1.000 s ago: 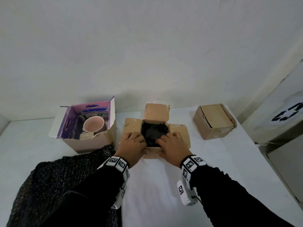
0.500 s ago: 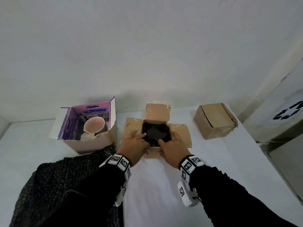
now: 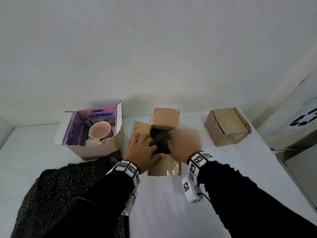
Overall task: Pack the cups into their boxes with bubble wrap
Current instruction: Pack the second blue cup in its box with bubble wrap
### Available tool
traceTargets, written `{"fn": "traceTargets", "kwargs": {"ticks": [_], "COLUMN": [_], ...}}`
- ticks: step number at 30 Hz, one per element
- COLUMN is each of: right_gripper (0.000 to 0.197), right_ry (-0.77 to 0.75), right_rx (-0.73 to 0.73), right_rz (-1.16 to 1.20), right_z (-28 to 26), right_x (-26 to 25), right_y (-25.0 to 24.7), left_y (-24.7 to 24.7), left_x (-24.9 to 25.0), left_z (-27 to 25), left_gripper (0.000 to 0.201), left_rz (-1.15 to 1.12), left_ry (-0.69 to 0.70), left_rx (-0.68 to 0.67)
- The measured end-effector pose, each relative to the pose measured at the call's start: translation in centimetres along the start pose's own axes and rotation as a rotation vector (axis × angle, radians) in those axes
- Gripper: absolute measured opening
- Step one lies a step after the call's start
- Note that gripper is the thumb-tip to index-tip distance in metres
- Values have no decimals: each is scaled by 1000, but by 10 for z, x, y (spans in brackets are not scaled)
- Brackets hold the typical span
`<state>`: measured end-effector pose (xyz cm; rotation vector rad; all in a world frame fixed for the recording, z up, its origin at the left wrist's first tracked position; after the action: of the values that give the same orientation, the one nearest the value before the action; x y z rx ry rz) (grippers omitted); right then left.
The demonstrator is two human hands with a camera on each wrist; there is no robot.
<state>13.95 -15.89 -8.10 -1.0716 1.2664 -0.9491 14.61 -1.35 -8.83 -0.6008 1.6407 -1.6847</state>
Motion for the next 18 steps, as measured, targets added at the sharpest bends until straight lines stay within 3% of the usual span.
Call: {"fn": "traceTargets", "kwargs": {"ticks": [6,8,12,18], "right_gripper": [77,78,65,10], "right_ry": [80,105,178,67], "right_rx": [-194,-225,-328,-294], "right_rz": [-113,-162,-242,-273], "right_z": [17,23,34,44], "right_x": [-13,-12,-6,-4], "right_y": [16,17,15,10], "left_y": [9,11,14,15], "left_x": [-4,-8,-16,-18], "left_z": [-7,-6,-3,-10], "left_gripper": [45,37,32,37], "left_rz": [-18,9,25,6], "left_ry": [47,48,12,-26], "left_rx": [46,65,84,139]}}
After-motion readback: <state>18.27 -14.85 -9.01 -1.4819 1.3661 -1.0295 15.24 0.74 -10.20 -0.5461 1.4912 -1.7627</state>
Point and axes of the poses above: each hand's wrist, its own z-axis towards the middle knuckle, its own y-axis out of the palm, x = y × z, the point moved 6 cm from there along z, towards the middle knuckle, and after that the axes turned 3 degrees about z, right-handed, at the moved point
